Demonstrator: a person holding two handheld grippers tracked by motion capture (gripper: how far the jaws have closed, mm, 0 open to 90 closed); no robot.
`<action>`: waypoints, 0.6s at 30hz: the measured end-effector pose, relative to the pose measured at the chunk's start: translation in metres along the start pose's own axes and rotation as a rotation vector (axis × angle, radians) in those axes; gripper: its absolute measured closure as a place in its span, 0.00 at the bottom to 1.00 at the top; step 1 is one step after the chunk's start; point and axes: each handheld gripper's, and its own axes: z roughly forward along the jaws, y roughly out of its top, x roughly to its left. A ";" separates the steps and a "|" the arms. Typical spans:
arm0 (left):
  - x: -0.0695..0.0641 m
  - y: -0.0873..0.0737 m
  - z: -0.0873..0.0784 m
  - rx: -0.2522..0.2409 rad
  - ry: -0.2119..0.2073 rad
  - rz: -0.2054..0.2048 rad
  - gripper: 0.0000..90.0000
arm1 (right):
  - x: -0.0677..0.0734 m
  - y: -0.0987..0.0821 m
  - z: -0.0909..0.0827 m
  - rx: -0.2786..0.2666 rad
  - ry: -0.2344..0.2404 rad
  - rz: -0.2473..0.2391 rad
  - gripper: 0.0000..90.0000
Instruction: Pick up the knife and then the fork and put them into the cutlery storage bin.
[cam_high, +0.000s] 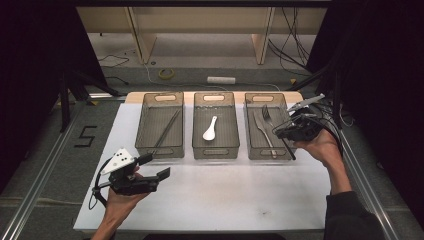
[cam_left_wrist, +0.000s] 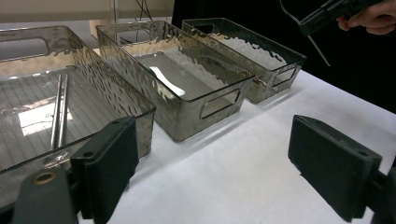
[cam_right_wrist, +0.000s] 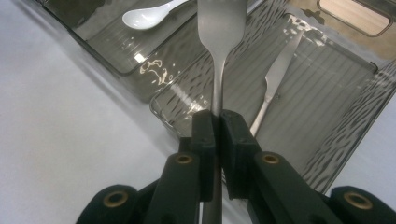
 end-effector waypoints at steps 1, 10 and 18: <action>0.000 0.000 0.000 -0.002 0.001 -0.001 0.17 | 0.000 0.001 0.000 0.000 -0.002 0.001 0.95; 0.000 0.000 0.000 -0.003 0.001 -0.001 0.17 | -0.002 0.008 0.004 -0.004 -0.006 0.011 0.95; -0.001 0.000 0.000 -0.005 0.001 -0.002 0.17 | -0.005 0.016 0.006 -0.008 -0.009 0.013 0.95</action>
